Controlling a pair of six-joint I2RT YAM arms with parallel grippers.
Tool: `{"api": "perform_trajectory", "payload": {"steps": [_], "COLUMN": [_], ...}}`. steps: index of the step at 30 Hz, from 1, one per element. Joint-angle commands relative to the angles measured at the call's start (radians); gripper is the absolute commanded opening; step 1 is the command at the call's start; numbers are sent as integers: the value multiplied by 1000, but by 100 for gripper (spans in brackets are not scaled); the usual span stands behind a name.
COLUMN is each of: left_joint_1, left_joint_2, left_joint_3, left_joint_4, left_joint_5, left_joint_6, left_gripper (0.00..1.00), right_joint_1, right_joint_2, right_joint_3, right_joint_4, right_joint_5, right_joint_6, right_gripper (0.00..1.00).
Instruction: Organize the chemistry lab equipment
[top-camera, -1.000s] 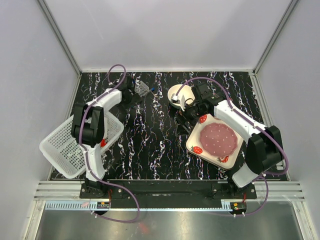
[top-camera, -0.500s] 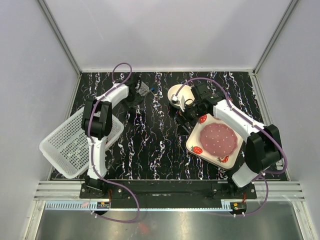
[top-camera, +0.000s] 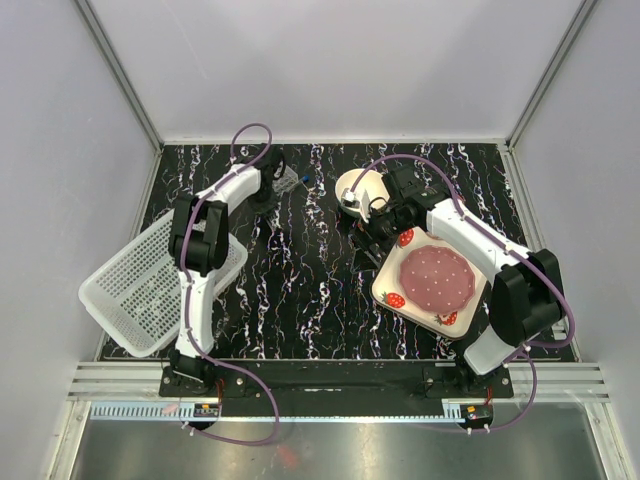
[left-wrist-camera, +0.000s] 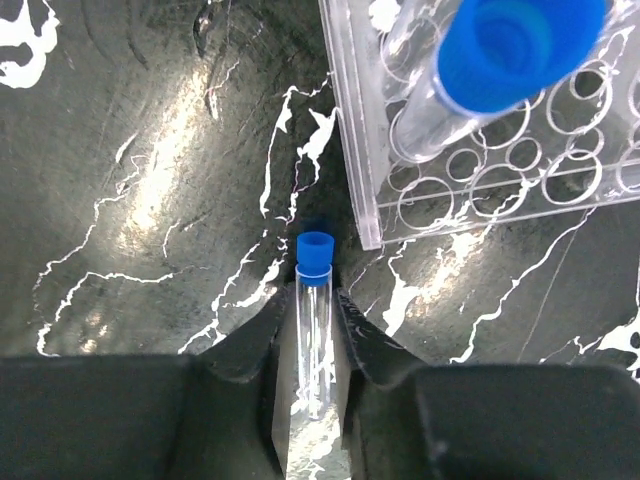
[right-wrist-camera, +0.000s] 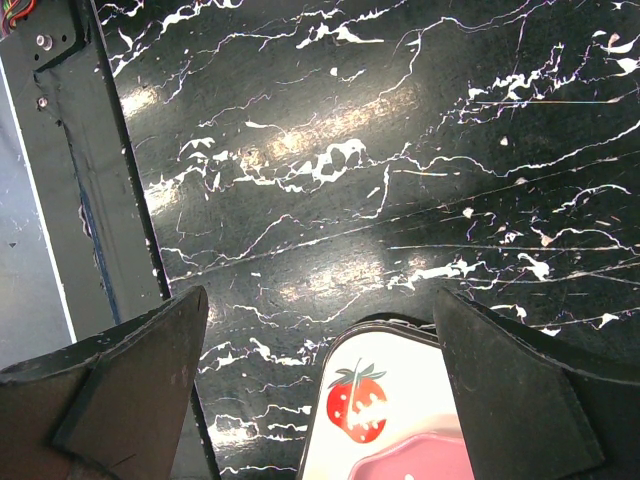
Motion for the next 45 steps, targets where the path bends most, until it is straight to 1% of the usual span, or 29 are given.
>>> {"api": "perform_trajectory", "payload": {"steps": [1,2,3,4,5,9,10,11,13,14,16,17,19,20,21,22,24,27,28,30,31,32,34,35,36,37,38,41,45], "left_joint_1": [-4,-3,-4,-4,-4,-6,-7,-12,-15,-18,-23,-29,-38,-50,-56,-66,-89,-124,-144,-168,-196,-210,-248,-259,-268,-286,-296,-325,-360], "left_joint_2": [-42,-59,-95,-121,-147,-310,-380,-423,-497,-573,-649,-718,-796,-829,-894,-921,-1002,-1098,-1119,-1155,-1181,-1194,-1214,-1218,-1222,-1223,-1226,-1211,-1182], "left_joint_3": [-56,-99,-125,-154,-223,-409,-447,-522,-595,-659,-727,-797,-874,-945,-981,-1013,-1105,-1199,-1237,-1267,-1291,-1304,-1333,-1342,-1351,-1365,-1371,-1368,-1348], "left_joint_4": [-2,9,42,61,85,275,312,352,461,492,591,627,742,820,857,888,981,1075,1095,1139,1149,1171,1187,1211,1221,1231,1251,1274,1294], "left_joint_5": [-31,-28,-14,-10,5,111,133,153,219,237,276,312,374,390,423,433,460,469,467,448,440,429,397,382,372,363,346,329,306], "left_joint_6": [73,84,93,110,121,182,196,205,230,231,225,218,184,170,132,113,55,-21,-42,-90,-104,-120,-161,-174,-196,-207,-215,-241,-258], "left_gripper": [17,12,0,0,0,0,1,1,1,1,2,2,2,2,2,2,2,2,2,2,2,2,2,2,2,2,2,2,2], "right_joint_1": [4,4,4,2,4,4,4,4,4,4,5,8,12,15,13,15,15,16,16,16,16,16,16,16,16,16,16,16,16], "right_joint_2": [-2,-2,-1,-1,1,2,2,2,8,13,30,34,44,45,42,42,36,24,22,16,11,13,13,13,16,18,21,47,93], "right_joint_3": [39,39,39,39,37,35,34,32,29,29,28,28,17,12,6,-7,-24,-73,-98,-125,-156,-173,-219,-234,-251,-286,-302,-343,-357], "right_joint_4": [-7,-9,-9,-7,-7,-9,-7,-9,-6,-4,-3,3,22,49,65,83,150,282,320,446,495,597,696,814,871,929,1042,1214,1313], "right_joint_5": [-5,-5,-6,-8,-9,-34,-60,-77,-144,-167,-239,-264,-321,-339,-358,-390,-417,-466,-476,-497,-500,-505,-514,-519,-525,-528,-533,-539,-530], "right_joint_6": [-18,-18,-18,-18,-18,-15,-12,-11,-3,1,15,26,56,70,86,121,162,280,349,426,514,549,703,750,797,890,934,1090,1198], "right_gripper": [100,100,100,100,100,100,100,100,100,100,100,100,100,100,100,100,100,100,100,99,100,100,100,100,100,100,100,100,100]}}
